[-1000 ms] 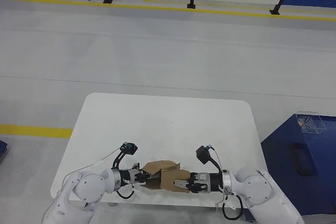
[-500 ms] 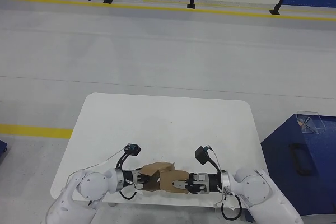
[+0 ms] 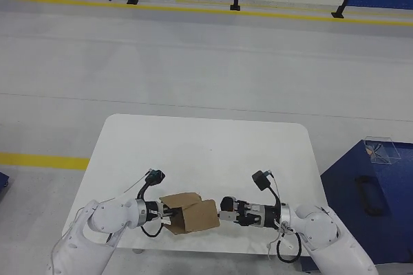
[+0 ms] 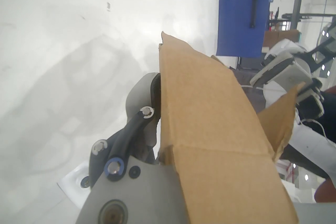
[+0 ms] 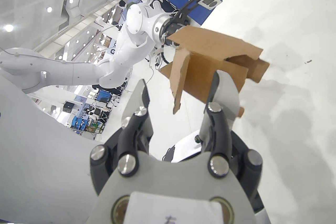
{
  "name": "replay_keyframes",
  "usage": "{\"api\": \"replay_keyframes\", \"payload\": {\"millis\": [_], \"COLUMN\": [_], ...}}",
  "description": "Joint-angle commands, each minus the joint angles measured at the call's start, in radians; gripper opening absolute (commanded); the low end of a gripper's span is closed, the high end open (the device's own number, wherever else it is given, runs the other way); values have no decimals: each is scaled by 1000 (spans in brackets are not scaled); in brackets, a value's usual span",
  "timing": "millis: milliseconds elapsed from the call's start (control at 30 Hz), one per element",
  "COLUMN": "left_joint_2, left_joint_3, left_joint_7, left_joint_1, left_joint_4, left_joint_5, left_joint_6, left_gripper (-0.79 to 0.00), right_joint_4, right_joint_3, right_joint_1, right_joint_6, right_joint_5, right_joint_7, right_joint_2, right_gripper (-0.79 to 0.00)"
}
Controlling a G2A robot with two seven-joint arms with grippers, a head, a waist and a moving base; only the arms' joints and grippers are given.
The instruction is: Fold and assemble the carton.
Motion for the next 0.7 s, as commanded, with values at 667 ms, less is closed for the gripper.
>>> {"api": "replay_keyframes", "payload": {"millis": [667], "left_joint_2": [-15], "left_joint_3": [-14], "left_joint_7": [-113], "left_joint_1": [-36], "left_joint_4": [77], "left_joint_5": [-329], "left_joint_6": [134], "left_gripper": [-785], "right_joint_4": [-33], "right_joint_3": [65], "right_joint_1": [-45], "right_joint_6": [-33], "right_joint_5": [-58], "right_joint_7": [-107], "right_joint_2": [7], "right_gripper": [0]}}
